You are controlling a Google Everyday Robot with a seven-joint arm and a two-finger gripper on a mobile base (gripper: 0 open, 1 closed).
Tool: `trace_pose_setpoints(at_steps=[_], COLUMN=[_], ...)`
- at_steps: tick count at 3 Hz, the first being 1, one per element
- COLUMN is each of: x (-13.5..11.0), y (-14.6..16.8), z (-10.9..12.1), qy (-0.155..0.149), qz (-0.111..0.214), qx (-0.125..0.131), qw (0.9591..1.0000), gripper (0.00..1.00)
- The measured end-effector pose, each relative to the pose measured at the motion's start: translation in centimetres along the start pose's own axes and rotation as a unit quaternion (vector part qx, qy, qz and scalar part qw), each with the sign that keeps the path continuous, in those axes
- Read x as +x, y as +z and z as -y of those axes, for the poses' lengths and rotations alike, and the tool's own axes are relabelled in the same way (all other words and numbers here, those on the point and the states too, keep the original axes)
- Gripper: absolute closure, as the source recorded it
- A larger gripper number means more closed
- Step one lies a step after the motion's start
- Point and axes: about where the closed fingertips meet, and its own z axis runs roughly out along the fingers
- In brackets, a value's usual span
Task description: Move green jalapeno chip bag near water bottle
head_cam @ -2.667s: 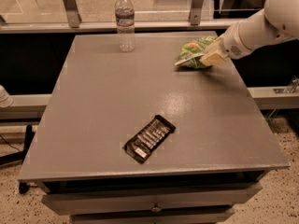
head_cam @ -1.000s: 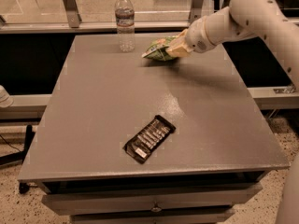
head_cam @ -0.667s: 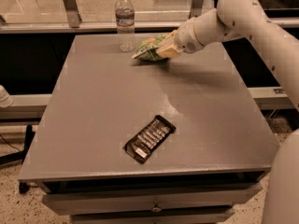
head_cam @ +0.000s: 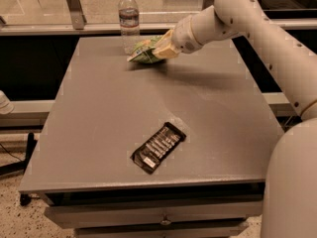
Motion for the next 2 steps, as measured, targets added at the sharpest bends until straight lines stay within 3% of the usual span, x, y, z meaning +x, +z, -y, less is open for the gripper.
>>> trace_pose_setpoints(at_steps=[1, 2], x=[-0.36, -0.28], y=[0.19, 0.12], z=[0.19, 0.27], qy=[-0.008, -0.01], qz=[-0.001, -0.006], qx=[-0.003, -0.004], qw=[1.0, 0.9999], gripper=[0.82, 0.58])
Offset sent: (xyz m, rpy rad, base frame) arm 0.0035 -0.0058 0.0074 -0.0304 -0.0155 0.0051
